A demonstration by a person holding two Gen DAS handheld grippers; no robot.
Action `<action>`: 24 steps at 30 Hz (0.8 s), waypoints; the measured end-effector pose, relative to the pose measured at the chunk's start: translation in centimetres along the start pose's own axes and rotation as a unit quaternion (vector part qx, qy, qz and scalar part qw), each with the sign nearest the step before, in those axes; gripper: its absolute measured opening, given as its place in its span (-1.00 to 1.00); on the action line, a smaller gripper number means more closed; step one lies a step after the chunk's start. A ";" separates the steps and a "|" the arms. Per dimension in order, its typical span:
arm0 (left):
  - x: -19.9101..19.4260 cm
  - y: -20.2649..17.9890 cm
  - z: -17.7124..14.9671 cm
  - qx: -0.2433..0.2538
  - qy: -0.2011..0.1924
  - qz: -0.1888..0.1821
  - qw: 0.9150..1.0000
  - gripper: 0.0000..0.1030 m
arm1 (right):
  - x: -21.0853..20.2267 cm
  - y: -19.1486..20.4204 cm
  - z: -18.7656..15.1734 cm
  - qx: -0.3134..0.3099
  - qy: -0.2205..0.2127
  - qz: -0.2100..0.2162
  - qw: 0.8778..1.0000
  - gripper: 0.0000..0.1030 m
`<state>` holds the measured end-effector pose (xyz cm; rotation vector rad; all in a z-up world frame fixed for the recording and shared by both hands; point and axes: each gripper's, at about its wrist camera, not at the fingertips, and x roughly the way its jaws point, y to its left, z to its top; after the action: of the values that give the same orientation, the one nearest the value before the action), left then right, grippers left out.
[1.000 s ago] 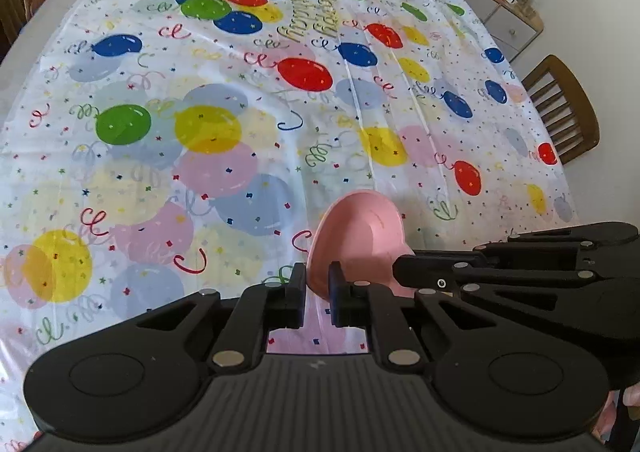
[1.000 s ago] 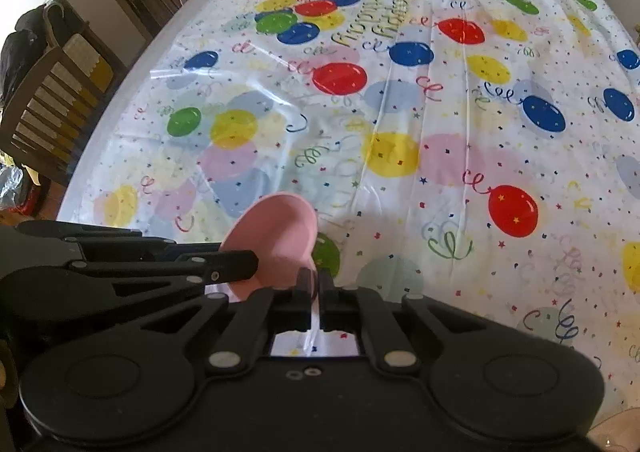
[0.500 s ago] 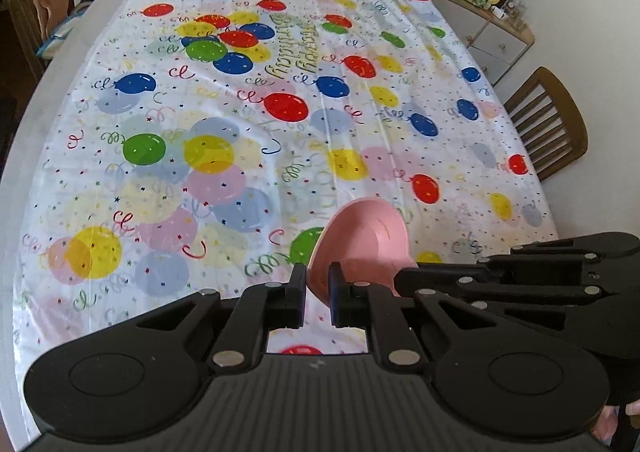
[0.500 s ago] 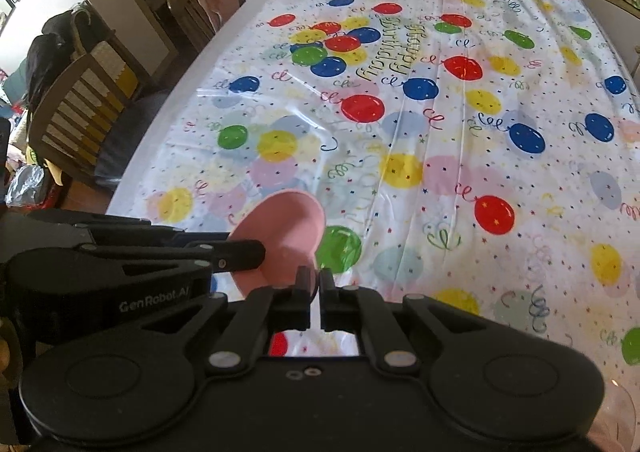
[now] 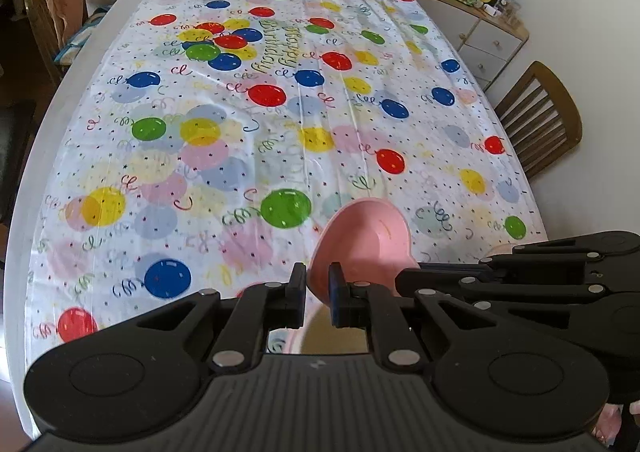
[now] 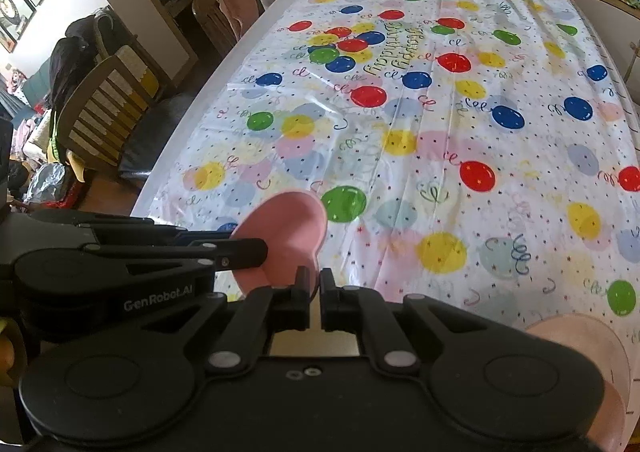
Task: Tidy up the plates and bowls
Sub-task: 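Lift the pink heart dish with the left gripper and carry it over the cream bowl, then lower the heart dish into the cream bowl and open the left gripper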
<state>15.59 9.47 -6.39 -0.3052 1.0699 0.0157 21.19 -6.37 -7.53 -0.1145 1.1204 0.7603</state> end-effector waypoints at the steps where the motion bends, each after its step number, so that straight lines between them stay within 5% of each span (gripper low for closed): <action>1: -0.2 -0.3 -0.3 0.001 0.000 0.001 1.000 -0.79 | -0.3 0.0 -0.3 -0.001 -0.001 0.001 1.000 -0.94; 24: 1.2 -2.3 -5.4 0.016 0.049 0.018 0.998 -0.79 | -0.6 -0.5 -6.4 0.007 0.035 0.008 0.999 -0.93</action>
<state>11.89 5.73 -9.23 -0.2603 1.1726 0.0157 16.46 -9.90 -10.12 -0.1212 1.1947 0.7684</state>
